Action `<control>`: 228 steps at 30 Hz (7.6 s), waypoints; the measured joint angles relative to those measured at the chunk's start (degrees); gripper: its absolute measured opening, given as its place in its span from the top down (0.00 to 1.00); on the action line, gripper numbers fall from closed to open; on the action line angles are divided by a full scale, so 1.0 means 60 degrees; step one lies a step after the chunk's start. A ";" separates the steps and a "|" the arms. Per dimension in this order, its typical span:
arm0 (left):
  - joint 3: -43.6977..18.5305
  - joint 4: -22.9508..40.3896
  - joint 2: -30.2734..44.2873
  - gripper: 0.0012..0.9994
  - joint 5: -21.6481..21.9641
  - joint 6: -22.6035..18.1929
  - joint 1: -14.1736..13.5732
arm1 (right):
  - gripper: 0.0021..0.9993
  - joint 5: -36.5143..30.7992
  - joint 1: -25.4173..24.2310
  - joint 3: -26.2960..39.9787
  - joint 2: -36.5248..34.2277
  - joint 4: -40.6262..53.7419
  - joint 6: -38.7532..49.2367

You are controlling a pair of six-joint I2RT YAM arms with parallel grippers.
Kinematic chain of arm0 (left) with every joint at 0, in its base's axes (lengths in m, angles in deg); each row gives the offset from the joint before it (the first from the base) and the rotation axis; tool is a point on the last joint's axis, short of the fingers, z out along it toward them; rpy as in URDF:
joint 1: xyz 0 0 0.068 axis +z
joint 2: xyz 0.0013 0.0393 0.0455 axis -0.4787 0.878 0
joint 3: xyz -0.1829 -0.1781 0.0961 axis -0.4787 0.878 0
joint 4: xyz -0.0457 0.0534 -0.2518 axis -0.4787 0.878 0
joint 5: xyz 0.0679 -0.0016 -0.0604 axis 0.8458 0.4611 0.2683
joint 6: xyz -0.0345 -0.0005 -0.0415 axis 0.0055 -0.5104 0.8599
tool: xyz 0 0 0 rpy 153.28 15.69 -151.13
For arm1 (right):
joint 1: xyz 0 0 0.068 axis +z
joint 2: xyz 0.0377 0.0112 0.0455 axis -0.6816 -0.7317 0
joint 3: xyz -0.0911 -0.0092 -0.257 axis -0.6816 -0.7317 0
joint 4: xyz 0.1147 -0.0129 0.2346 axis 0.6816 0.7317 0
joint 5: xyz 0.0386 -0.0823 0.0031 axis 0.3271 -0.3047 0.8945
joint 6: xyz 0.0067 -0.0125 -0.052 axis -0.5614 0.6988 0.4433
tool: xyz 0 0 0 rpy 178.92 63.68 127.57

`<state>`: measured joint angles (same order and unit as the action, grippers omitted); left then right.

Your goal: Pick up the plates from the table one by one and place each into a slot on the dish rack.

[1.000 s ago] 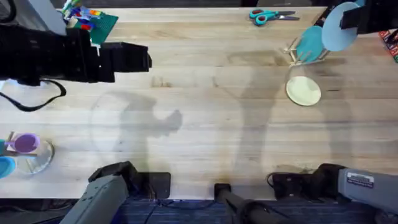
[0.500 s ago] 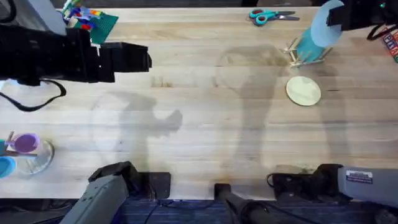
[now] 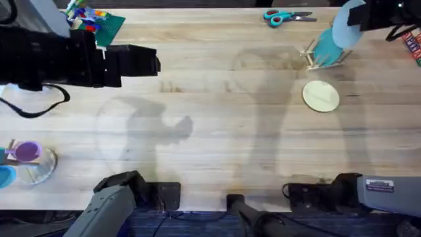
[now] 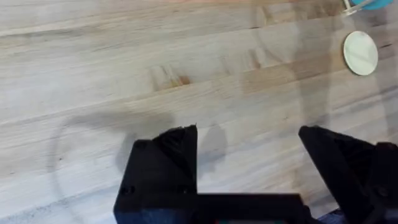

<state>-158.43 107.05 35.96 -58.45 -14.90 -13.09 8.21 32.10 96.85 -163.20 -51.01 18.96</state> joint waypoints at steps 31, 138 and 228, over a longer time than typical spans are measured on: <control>0.0000 0.0000 0.0001 0.01 0.0000 0.0000 0.0000 | 0.97 -0.0033 0.0310 0.0000 -0.1226 -0.0274 0.0000; 0.0000 0.0000 0.0001 0.01 0.0000 0.0000 0.0000 | 0.72 -0.0136 0.0623 0.0000 -0.0951 -0.0783 0.0005; -0.0004 -0.6063 0.4496 0.96 -0.2818 0.5978 -0.7338 | 0.01 0.1016 0.0623 0.0011 0.5466 0.6298 -0.2113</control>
<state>-158.46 70.68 62.94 -75.36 20.96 -57.12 14.31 35.83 96.92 -130.41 -13.22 6.28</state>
